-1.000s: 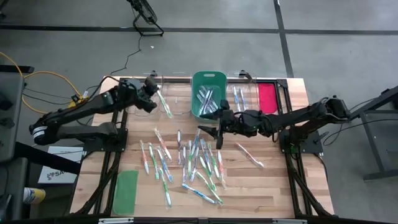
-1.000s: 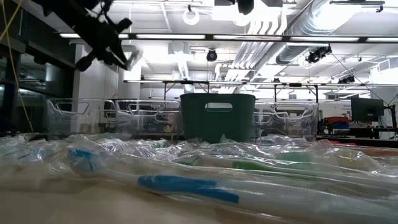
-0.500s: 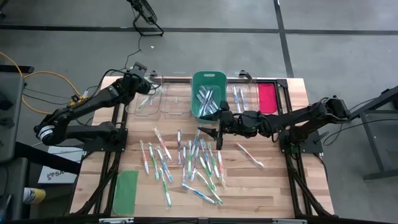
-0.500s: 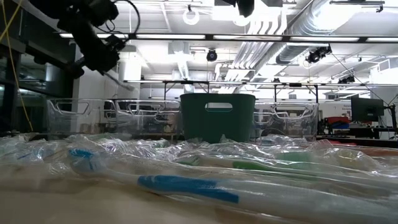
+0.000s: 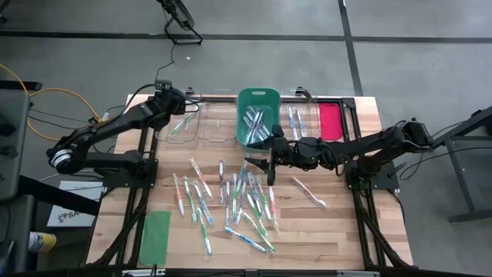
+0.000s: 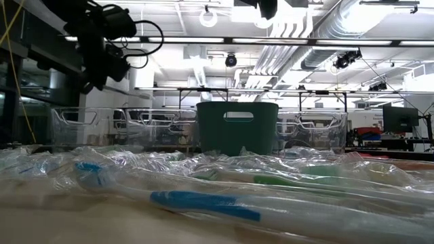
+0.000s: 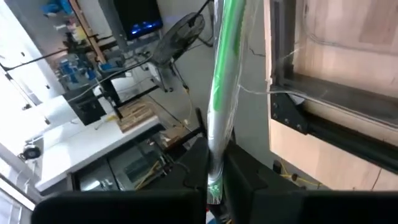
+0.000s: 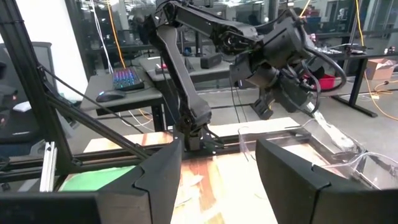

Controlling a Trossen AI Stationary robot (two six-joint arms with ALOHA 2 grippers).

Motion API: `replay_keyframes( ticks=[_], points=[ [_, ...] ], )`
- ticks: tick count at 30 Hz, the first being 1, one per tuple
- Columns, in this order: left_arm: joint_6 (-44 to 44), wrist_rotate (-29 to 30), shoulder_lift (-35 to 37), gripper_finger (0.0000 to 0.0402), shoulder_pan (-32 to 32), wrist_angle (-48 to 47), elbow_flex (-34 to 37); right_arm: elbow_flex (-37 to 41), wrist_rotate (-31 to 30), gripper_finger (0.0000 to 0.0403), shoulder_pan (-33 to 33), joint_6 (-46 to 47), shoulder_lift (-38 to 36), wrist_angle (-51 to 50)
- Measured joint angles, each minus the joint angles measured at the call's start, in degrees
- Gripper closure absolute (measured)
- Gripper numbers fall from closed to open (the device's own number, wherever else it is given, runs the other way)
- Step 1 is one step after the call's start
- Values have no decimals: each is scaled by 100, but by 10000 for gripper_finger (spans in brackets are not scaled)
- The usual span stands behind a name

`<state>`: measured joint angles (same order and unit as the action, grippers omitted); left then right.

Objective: Pick & Place Toothbrushes
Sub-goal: Put the green toothbrush into the left transparent bin

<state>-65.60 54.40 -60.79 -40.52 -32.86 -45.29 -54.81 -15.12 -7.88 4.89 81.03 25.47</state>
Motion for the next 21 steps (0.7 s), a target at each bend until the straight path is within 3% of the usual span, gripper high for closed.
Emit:
replay_keyframes(
  ticks=[6, 10, 15, 21],
  points=[
    [-943, -638, -108, 379, 3, -138, -119, 0, -39, 204, 0, 4, 1, -90],
    [-2058, -716, -117, 385, 3, -375, -119, 0, -39, 204, 0, 4, 4, -166],
    [-2597, -123, -117, 385, 3, -318, -119, 0, -39, 204, 0, 4, 4, -166],
    [-4232, 529, -119, 385, 3, -291, -119, 0, -39, 204, 0, 4, 4, -175]
  ],
)
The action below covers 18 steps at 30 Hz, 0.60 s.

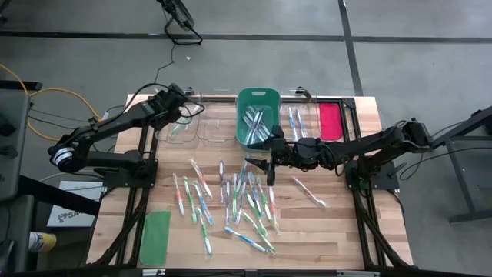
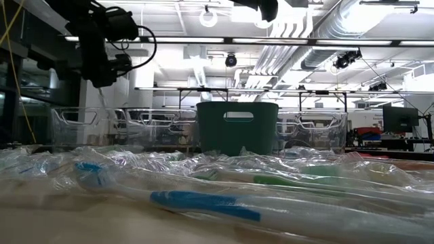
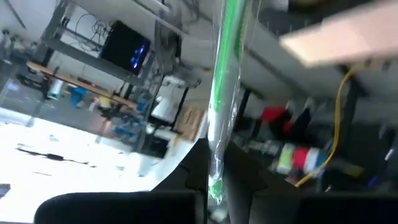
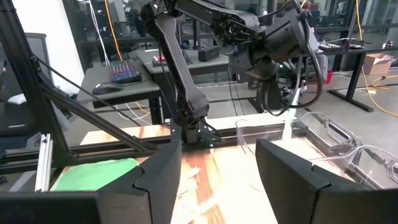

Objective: Pick & Place Toothbrushes
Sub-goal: Put the green toothbrush into the left transparent bin

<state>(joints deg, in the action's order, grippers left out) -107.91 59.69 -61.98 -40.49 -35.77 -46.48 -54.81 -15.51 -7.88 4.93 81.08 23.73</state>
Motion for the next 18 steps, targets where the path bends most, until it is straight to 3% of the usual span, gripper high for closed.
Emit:
replay_keyframes(
  ticks=[2, 8, 18],
  points=[
    [-610, -76, 0, 385, 0, -10, 0, 0, 0, 204, 0, 0, 0, -2],
    [-1957, -1040, -12, 362, 9, -36, 0, 0, 0, 204, 1, 0, 0, -57],
    [-1717, -1276, -11, 350, 9, 9, 0, 0, 0, 204, 0, 0, 2, -122]
  ],
)
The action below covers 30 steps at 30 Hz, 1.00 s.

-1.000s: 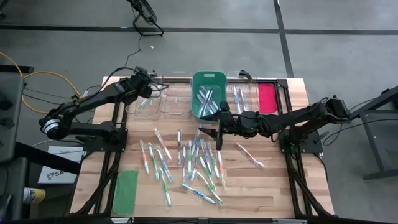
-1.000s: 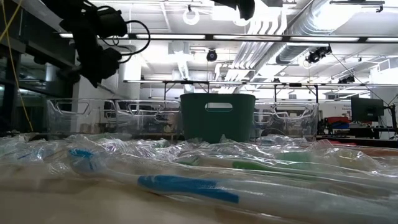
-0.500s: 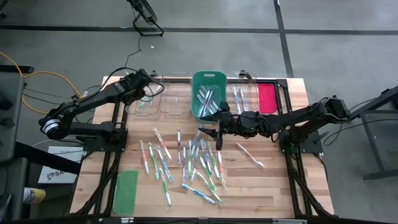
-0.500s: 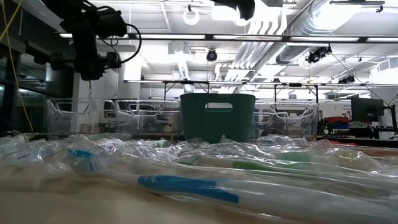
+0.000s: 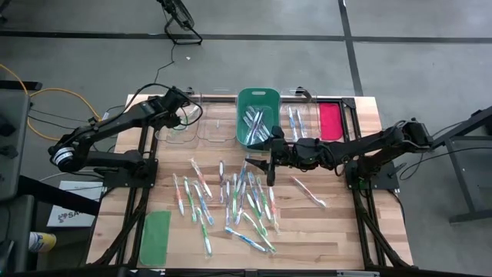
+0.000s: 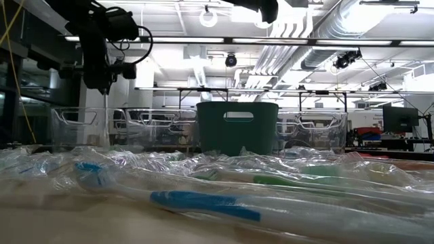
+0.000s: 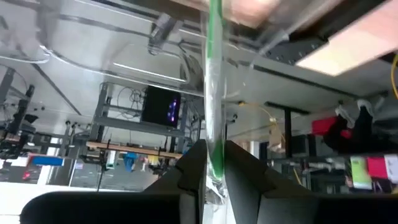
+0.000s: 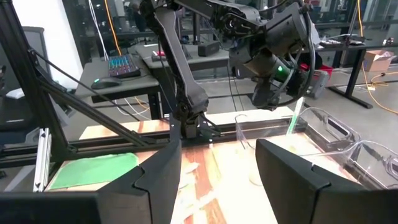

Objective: Pick & Place Toothbrushes
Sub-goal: Put the green toothbrush into the left transparent bin, then put the orange toothbrush into the middle transparent bin

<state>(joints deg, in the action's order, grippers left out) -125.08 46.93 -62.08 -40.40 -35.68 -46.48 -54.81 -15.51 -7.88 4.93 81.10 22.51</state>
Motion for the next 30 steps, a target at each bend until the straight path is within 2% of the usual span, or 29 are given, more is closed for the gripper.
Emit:
replay_keyframes(
  ticks=[11, 15, 20, 25, 30],
  points=[
    [116, 51, 55, 346, 135, 445, 2, 0, 0, 204, 1, 131, 0, -154],
    [543, 52, 101, 322, 393, 476, 2, 0, -2, 204, 0, 133, 0, -180],
    [784, -167, 96, 285, 531, 26, 7, 0, -105, 204, 0, 154, 0, -220],
    [1712, -129, 96, 254, 518, 271, 7, 0, -107, 204, 0, 155, 0, -244],
    [3336, 70, 127, 239, 675, 247, 7, 0, -373, 204, 0, 312, 0, -321]
  ],
)
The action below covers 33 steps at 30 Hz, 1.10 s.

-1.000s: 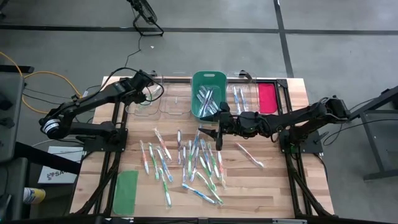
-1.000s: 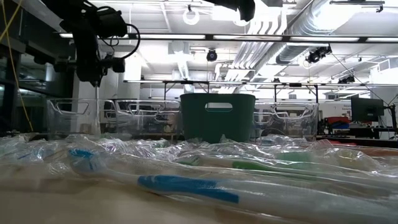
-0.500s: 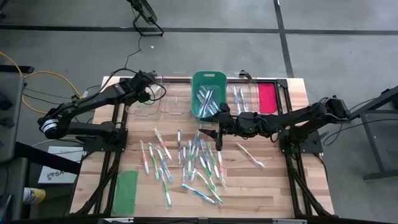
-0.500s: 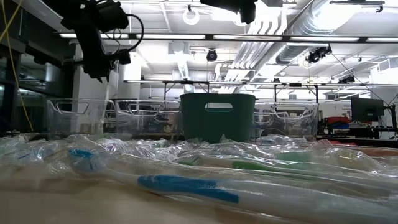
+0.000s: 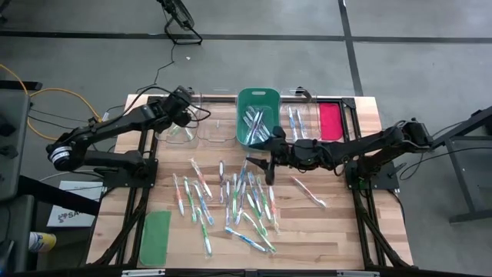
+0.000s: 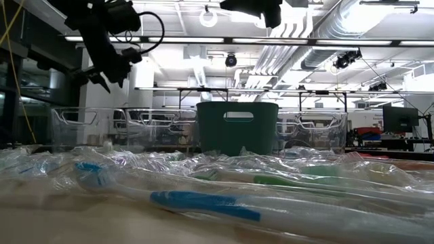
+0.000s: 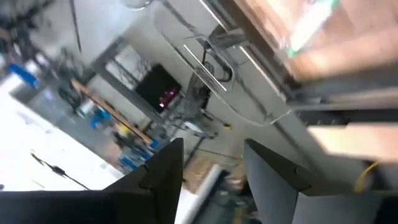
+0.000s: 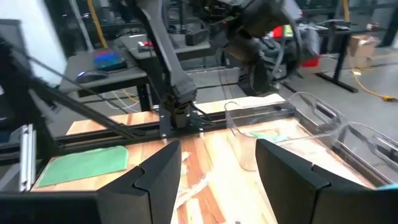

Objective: Pick & Place Toothbrushes
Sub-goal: Put the orange toothbrush into the middle transparent bin

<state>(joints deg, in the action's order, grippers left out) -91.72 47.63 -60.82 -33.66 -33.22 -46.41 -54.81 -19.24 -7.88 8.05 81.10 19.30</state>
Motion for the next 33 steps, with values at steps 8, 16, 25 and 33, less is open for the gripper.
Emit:
replay_keyframes(
  ticks=[8, 16, 25, 33],
  points=[
    [2527, 153, 322, 239, 850, -183, -7, 0, -197, 204, -2, 1575, 0, -1404],
    [4311, -966, 981, 239, 1670, -109, -13, 0, -147, 204, -234, 3542, 0, -3685],
    [5307, -2528, 1787, 239, 2276, -70, -14, 0, -74, 204, -729, 5216, 0, -6077],
    [5568, -2760, 1993, 239, 2647, -78, 4, 122, 18, 204, -1485, 6594, 167, -7097]
  ],
)
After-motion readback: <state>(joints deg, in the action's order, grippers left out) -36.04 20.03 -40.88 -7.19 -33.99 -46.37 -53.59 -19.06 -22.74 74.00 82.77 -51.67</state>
